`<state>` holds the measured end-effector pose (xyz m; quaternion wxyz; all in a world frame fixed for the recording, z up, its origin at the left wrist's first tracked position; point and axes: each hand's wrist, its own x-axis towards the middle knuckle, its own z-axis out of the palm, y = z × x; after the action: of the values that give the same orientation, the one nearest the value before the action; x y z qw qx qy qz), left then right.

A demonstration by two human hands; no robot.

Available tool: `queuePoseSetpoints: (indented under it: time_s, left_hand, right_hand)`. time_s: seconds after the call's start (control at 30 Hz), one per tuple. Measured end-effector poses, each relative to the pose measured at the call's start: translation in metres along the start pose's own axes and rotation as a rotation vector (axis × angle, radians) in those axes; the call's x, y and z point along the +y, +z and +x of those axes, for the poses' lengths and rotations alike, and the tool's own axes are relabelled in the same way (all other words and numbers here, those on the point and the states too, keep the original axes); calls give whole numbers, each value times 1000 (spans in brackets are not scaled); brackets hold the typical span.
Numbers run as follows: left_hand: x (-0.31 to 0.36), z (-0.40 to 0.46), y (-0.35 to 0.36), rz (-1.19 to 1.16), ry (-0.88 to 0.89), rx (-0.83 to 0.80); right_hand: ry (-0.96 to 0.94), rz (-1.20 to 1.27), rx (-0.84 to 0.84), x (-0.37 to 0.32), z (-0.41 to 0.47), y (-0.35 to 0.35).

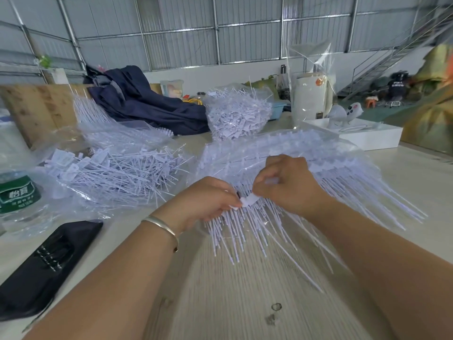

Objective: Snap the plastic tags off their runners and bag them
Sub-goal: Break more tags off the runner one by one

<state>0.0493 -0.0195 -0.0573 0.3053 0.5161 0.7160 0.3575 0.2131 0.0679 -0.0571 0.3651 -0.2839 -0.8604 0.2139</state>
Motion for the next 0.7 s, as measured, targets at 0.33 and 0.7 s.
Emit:
queuePoseSetpoints:
  time_s: [0.33, 0.7]
  left_hand:
    - [0, 8, 16, -301, 50, 265]
    - [4, 5, 15, -762, -91, 96]
  right_hand:
    - [-128, -229, 222, 3, 6, -3]
    - [-150, -289, 25, 6, 4, 9]
